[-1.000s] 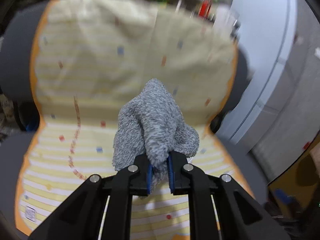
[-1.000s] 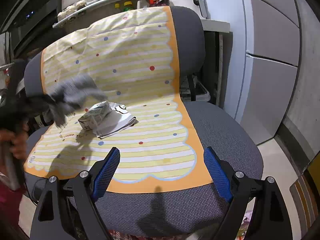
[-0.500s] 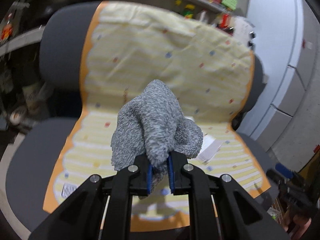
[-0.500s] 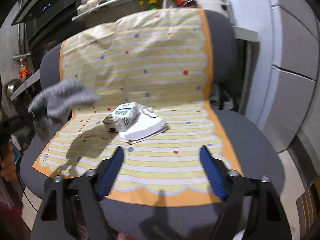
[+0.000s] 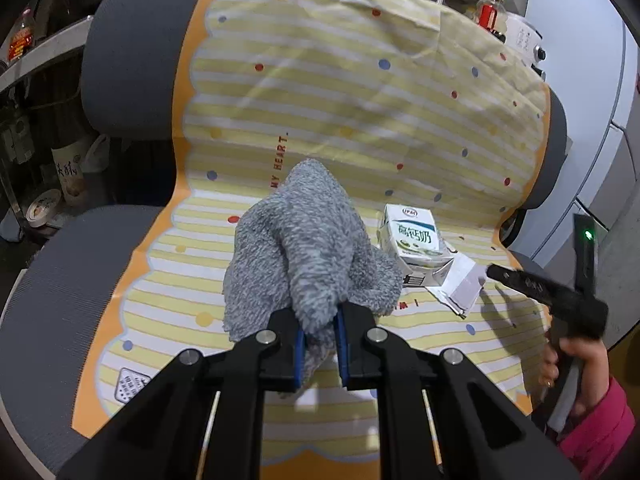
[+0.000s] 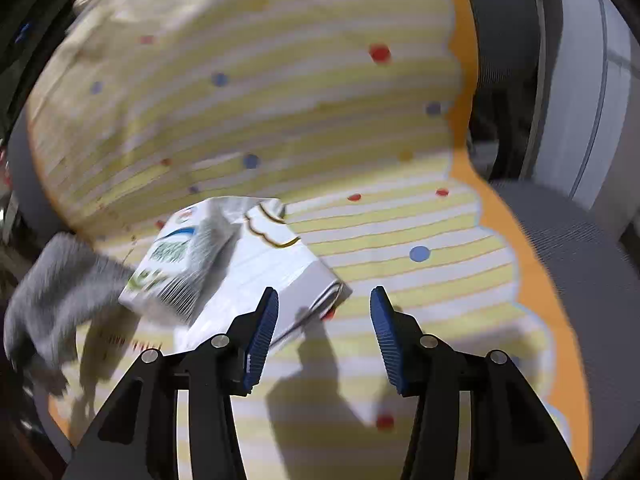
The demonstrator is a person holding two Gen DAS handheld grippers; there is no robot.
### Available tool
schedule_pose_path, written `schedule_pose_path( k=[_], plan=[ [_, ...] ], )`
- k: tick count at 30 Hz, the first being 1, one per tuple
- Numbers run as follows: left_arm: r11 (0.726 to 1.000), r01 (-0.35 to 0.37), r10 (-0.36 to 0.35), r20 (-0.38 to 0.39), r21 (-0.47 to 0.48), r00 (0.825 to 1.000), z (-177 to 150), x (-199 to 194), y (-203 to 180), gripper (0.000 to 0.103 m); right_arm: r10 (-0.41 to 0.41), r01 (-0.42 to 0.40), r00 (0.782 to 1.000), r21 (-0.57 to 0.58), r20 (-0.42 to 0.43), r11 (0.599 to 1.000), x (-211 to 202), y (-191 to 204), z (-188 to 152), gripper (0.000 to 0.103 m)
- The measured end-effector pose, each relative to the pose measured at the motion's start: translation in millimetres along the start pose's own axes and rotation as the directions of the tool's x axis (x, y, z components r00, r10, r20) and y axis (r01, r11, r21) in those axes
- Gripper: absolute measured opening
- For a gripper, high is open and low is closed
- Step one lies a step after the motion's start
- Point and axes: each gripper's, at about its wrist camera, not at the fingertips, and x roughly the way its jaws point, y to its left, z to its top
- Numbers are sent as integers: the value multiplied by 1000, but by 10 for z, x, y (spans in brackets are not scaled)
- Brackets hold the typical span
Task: Collect trash
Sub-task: 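Hold the glove with the left gripper while the right gripper grasps the white paper, then carry the glove and white paper over the bin and open both grippers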
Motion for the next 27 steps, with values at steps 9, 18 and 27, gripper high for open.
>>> schedule_pose_path(
  k=[9, 18, 27],
  plan=[
    [1000, 3, -3, -34, 8, 999, -58, 66, -72, 10, 117, -116, 992, 22, -53, 993, 68, 30, -107, 3],
    [999, 18, -18, 8, 48, 1000, -134, -307, -280, 10, 198, -187, 965, -80, 174, 979, -1238, 145, -329, 1],
    [971, 171, -181, 48, 167, 982, -327, -728, -920, 10, 7, 36, 943, -124, 332, 992, -2367, -71, -974, 1]
  ],
)
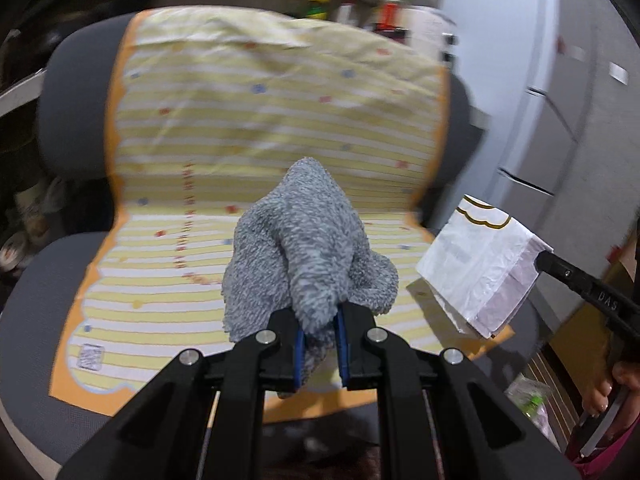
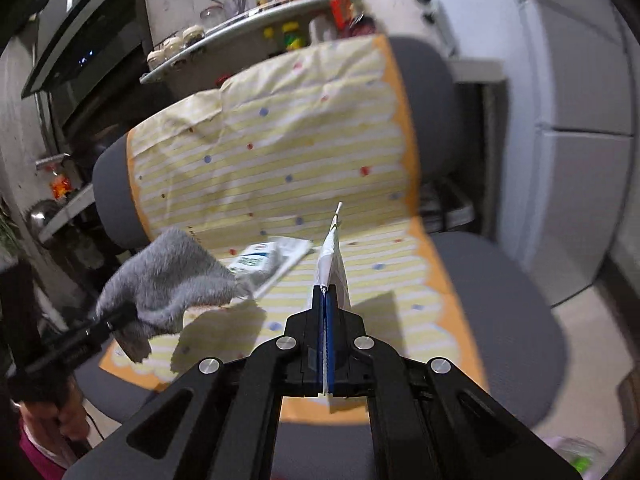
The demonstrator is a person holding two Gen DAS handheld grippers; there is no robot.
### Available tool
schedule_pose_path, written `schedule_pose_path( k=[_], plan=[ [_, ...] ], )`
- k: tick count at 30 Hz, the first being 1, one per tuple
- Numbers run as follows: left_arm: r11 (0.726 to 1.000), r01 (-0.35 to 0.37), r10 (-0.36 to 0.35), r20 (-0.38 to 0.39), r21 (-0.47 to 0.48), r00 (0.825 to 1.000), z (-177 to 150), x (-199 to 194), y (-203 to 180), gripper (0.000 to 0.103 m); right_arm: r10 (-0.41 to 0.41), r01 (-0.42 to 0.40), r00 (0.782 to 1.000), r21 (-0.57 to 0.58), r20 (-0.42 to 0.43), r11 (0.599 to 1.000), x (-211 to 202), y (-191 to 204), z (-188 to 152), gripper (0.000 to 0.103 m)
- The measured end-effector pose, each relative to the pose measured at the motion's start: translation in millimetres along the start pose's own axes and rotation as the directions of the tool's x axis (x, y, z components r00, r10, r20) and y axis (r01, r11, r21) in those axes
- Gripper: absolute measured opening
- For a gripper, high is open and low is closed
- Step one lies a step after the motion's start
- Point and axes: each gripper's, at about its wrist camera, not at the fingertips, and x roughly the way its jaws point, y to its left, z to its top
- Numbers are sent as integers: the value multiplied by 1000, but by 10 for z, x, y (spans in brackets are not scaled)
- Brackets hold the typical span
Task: Collect trash
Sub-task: 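Carry the glove and white paper over the bin and open both grippers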
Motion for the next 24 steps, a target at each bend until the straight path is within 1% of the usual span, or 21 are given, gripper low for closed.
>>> schedule_pose_path(
  k=[2, 6, 9, 11, 14, 17, 19, 22, 24],
  plan=[
    [999, 43, -43, 4, 32, 999, -42, -6, -223, 10, -35, 35, 999, 12, 24, 999, -212, -104, -60, 1],
    [988, 125, -125, -14, 86, 992, -148, 56, -627, 10, -90, 87, 995, 48, 52, 995, -577, -325, -191, 1],
    [974, 189, -186, -37, 121, 982, -258, 108, -921, 10, -142, 138, 988, 79, 53, 987, -852, -503, -333, 1],
    [960, 235, -230, -50, 150, 972, -338, 131, -1139, 10, -182, 177, 982, 100, 45, 979, -1030, -643, -445, 1],
    [938, 288, -280, -66, 191, 958, -441, 147, -1432, 10, -273, 269, 962, 141, 11, 953, -1250, -905, -662, 1],
    [918, 327, -316, -85, 223, 945, -520, 175, -1686, 10, -336, 336, 941, 195, -34, 922, -1400, -1199, -890, 1],
    [905, 349, -335, -99, 242, 937, -566, 201, -1839, 10, -353, 359, 933, 230, -68, 905, -1443, -1370, -1034, 1],
    [892, 368, -350, -115, 262, 930, -613, 230, -1992, 10, -387, 405, 914, 258, -121, 877, -1427, -1552, -1233, 1],
    [883, 378, -357, -123, 277, 926, -658, 233, -2074, 10, -378, 406, 914, 290, -150, 867, -1401, -1661, -1362, 2]
  ],
)
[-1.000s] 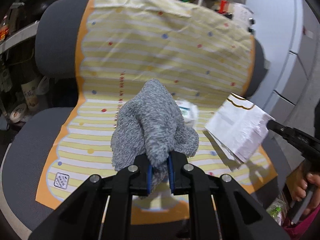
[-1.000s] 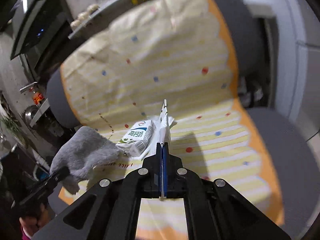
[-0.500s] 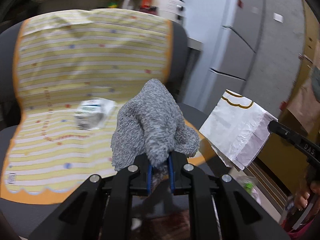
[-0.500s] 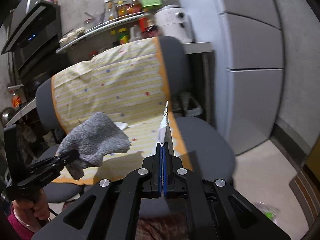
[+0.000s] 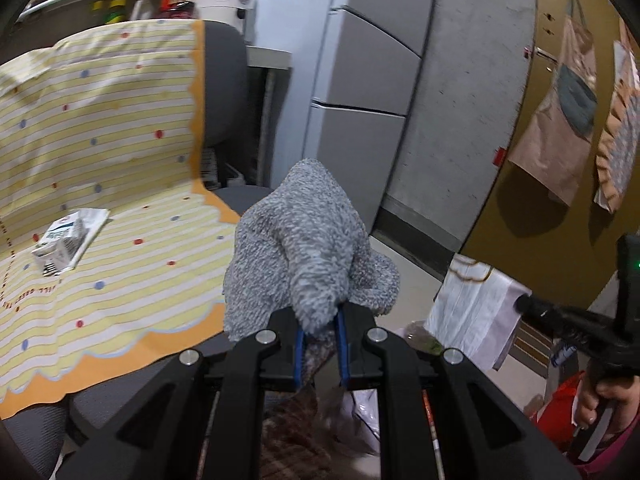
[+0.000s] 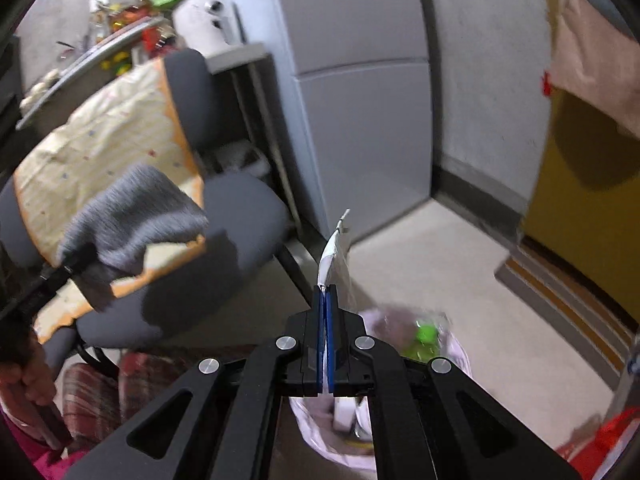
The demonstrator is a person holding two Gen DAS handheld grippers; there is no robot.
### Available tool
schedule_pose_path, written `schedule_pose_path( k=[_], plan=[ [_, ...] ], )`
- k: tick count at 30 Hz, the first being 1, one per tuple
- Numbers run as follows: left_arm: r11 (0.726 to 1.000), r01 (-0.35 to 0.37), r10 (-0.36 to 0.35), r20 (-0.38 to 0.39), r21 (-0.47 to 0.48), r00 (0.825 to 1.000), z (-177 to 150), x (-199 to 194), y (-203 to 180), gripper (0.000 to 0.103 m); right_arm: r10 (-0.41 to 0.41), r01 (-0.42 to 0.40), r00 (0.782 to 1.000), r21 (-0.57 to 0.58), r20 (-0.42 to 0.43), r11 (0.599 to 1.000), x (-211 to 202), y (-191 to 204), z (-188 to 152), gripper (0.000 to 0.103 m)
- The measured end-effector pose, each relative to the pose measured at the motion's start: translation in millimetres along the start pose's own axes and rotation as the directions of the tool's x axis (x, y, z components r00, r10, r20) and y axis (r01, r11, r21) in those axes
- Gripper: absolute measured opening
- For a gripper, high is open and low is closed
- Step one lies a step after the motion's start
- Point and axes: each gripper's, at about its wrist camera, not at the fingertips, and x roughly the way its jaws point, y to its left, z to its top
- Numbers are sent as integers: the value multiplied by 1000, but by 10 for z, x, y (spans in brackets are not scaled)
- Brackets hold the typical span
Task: Collect trash
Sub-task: 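Carry the glove and white paper over the bin and open both grippers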
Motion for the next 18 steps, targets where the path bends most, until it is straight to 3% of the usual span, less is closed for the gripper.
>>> schedule_pose_path(
  k=[5, 7, 8, 12, 18],
  plan=[
    [1000, 13, -13, -10, 17, 1000, -27, 21, -57, 10, -92, 97, 992, 54, -81, 994, 265, -275, -156, 7],
    [1000, 18, -18, -12, 18, 1000, -34, 18, -55, 10, -127, 137, 986, 86, -109, 987, 341, -375, -184, 19],
    [1000, 24, -23, -13, 18, 1000, -35, 16, -57, 10, -134, 145, 985, 102, -110, 984, 343, -420, -193, 20],
    [998, 56, -56, -13, 34, 998, -54, 11, -102, 10, -151, 159, 986, 110, -76, 981, 251, -434, -168, 20],
    [984, 138, -135, -34, 114, 990, -143, 51, -363, 10, -102, 99, 995, 110, 18, 989, 63, -375, -105, 20]
  ],
)
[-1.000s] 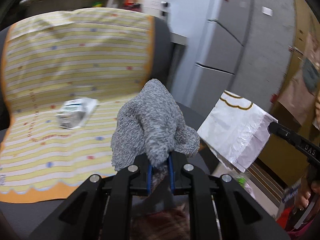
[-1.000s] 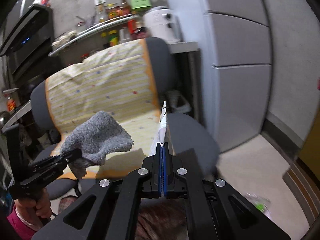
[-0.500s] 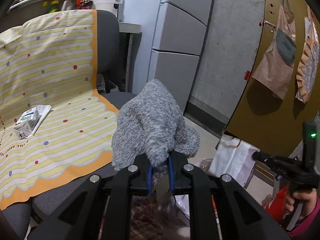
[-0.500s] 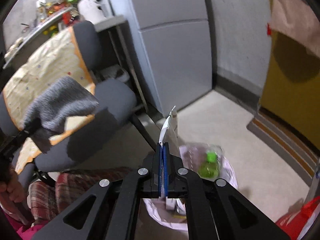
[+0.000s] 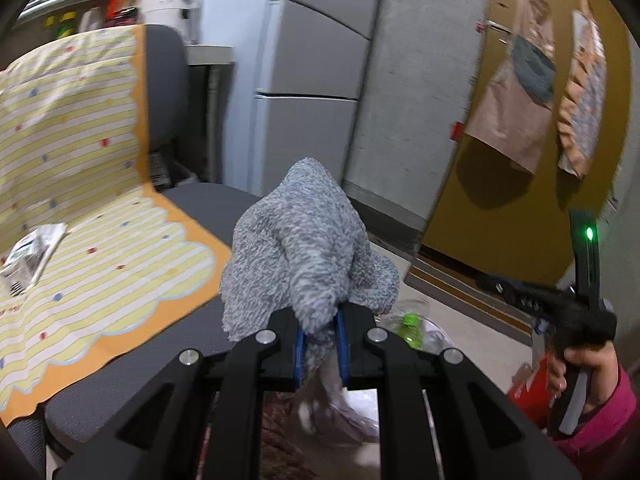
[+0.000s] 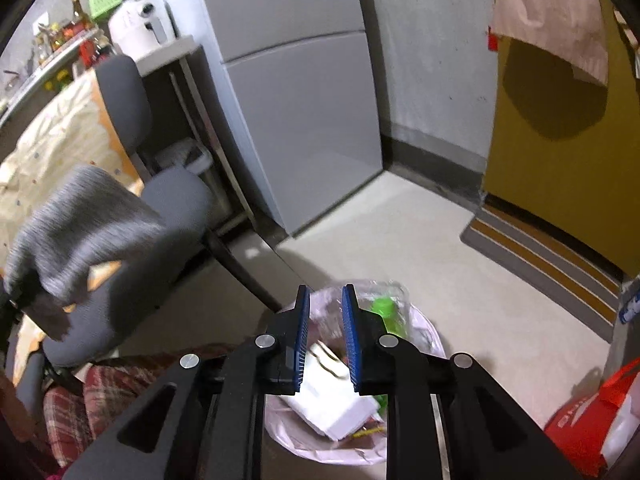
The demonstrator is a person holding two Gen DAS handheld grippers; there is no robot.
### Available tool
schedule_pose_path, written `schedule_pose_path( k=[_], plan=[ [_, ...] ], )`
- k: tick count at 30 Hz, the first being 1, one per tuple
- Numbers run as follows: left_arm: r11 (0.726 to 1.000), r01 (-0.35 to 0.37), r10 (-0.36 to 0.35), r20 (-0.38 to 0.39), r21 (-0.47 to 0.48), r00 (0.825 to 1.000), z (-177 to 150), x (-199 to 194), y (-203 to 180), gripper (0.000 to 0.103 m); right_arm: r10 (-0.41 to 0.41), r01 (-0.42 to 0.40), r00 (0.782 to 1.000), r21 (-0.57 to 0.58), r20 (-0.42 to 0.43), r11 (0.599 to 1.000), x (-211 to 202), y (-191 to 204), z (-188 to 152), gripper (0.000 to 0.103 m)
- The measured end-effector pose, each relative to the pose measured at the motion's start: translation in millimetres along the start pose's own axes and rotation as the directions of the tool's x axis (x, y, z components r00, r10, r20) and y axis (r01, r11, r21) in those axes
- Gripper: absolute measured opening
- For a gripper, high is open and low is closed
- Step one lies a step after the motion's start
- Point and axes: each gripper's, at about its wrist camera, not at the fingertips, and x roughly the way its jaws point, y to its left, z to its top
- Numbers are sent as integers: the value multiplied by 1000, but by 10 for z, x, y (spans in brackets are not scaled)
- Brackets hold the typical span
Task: Collect trash
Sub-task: 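Carry the glove and white paper over the bin and open both grippers, then move both tools back over the chair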
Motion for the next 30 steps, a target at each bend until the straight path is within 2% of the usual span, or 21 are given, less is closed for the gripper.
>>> schedule_pose_path(
  k=[4, 10, 15, 18, 21, 23, 26, 30],
  plan=[
    [995, 76, -75, -13, 71, 997, -30, 119, -238, 10, 21, -21, 998, 0, 66, 1000, -164, 28, 56, 20],
    [976, 182, -176, -65, 116, 982, -56, 435, -532, 11, 20, -20, 988, 3, 156, 1000, -362, -25, 165, 20],
    [960, 227, -211, -111, 163, 971, -86, 667, -758, 14, 10, -12, 980, 7, 201, 1000, -476, -108, 223, 20],
    [953, 238, -214, -141, 187, 967, -96, 803, -850, 20, 4, -8, 977, 20, 215, 1000, -517, -159, 245, 20],
    [951, 248, -213, -188, 184, 959, -121, 958, -888, 30, -1, -5, 975, 29, 220, 1000, -534, -190, 256, 20],
    [951, 258, -220, -216, 171, 951, -136, 1035, -893, 47, -3, -4, 976, 30, 219, 1000, -539, -197, 258, 20],
    [954, 252, -215, -209, 166, 954, -145, 1016, -861, 49, -4, -3, 976, 30, 219, 1000, -544, -195, 252, 20],
    [969, 193, -168, -159, 155, 973, -100, 841, -703, 49, 9, -14, 975, 23, 223, 1000, -568, -140, 261, 20]
  ],
)
